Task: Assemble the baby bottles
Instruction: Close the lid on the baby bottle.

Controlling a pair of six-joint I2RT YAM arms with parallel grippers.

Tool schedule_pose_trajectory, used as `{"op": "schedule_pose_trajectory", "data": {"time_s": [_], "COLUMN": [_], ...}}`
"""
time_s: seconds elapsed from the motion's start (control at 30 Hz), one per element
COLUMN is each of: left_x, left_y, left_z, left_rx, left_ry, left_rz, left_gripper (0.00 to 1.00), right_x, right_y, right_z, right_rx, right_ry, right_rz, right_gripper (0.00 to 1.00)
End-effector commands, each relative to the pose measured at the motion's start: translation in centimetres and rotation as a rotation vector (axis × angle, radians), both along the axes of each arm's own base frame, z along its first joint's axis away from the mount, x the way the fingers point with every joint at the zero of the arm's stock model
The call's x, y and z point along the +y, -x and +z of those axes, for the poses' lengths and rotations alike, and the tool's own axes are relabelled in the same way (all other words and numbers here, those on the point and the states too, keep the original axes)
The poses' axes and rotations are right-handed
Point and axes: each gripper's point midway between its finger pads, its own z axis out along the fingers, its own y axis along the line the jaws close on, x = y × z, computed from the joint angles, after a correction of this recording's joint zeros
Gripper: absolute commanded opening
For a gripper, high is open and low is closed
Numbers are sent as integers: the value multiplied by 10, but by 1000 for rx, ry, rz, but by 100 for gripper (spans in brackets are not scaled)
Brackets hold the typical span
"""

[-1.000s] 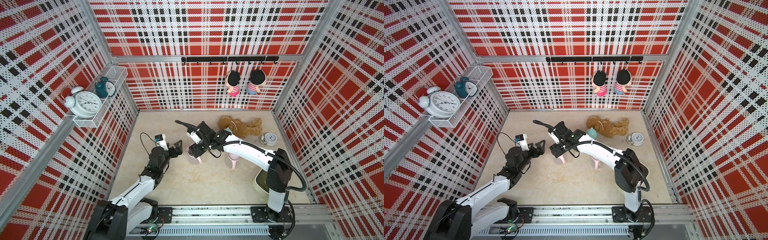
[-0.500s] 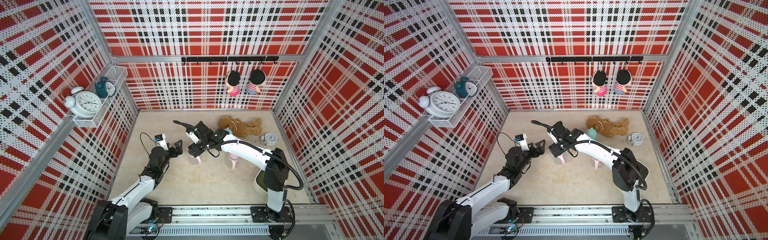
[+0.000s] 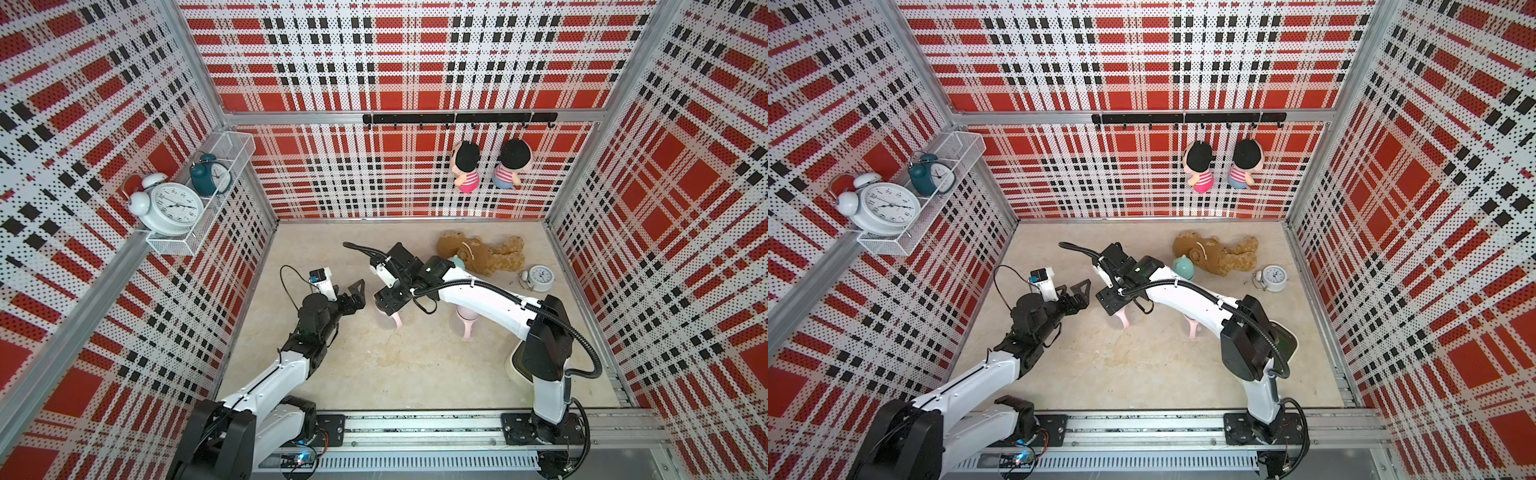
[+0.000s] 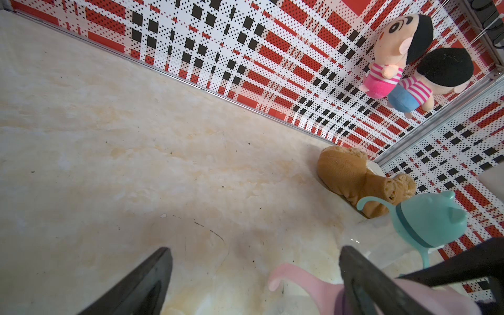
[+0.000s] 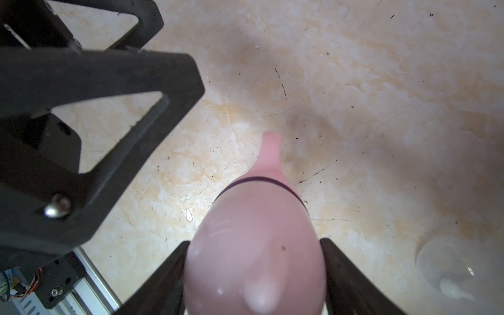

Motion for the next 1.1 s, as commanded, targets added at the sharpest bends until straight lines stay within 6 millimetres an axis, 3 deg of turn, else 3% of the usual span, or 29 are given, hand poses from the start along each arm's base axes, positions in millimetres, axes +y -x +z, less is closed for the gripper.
{"op": "schedule_pose_trajectory", "data": {"time_s": [0.0,0.33,0.6,1.07], "left_x": [3,4,2,3], "left_y": [-1,-1,-2,0], "left_z": [-2,-8,-11,-13], "left_rx": [-3,14,25,28], "left_ry": [0,-8,-12,-19], "left_rz": [7,12,6,6], "left_gripper": [98,98,98,98], "right_x": [-2,-16,-15,-6], "right_y": [2,-1,-1,15], "right_z": [-9,-16,-27,-40], "right_rx": [2,13,51,125], "right_ry": [58,178,250,146], "right_rz": [9,-10,19,29], "right_gripper": [74,74,74,73]}}
